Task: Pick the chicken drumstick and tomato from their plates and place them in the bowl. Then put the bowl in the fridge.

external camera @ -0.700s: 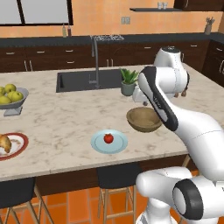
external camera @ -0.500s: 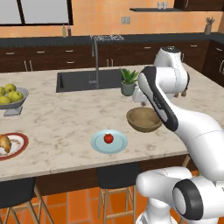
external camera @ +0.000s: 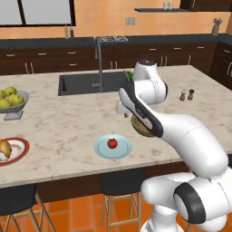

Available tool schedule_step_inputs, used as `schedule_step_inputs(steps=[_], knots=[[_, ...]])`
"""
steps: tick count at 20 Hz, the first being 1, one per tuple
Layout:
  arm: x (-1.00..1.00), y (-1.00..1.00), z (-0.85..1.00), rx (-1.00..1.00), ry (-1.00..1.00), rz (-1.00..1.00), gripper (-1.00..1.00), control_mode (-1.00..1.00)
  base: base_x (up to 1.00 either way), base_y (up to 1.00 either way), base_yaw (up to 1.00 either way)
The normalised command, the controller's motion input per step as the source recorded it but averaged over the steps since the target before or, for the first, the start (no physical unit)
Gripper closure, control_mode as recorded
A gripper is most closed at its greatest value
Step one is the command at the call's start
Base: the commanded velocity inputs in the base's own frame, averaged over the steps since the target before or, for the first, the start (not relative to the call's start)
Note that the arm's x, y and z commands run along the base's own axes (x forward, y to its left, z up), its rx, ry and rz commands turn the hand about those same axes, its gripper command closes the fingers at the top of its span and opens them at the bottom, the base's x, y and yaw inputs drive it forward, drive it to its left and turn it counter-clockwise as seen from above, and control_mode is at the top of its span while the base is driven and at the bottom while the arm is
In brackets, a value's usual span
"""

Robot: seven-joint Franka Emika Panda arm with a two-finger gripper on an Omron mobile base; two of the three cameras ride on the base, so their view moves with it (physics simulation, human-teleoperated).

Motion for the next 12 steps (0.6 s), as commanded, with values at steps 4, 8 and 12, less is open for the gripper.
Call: schedule_step_inputs(steps=[4,8,12], knots=[[0.57,0.87,-0.9,-0.03,0.08,0.01,-1.0,-1.0,0.0,0.0,0.0],[0.58,0.31,-0.76,-0.07,0.01,0.0,-1.0,-1.0,0.0,0.0,0.0],[0.21,0.03,-0.44,-0.06,0.0,0.0,-1.0,-1.0,0.0,0.0,0.0]])
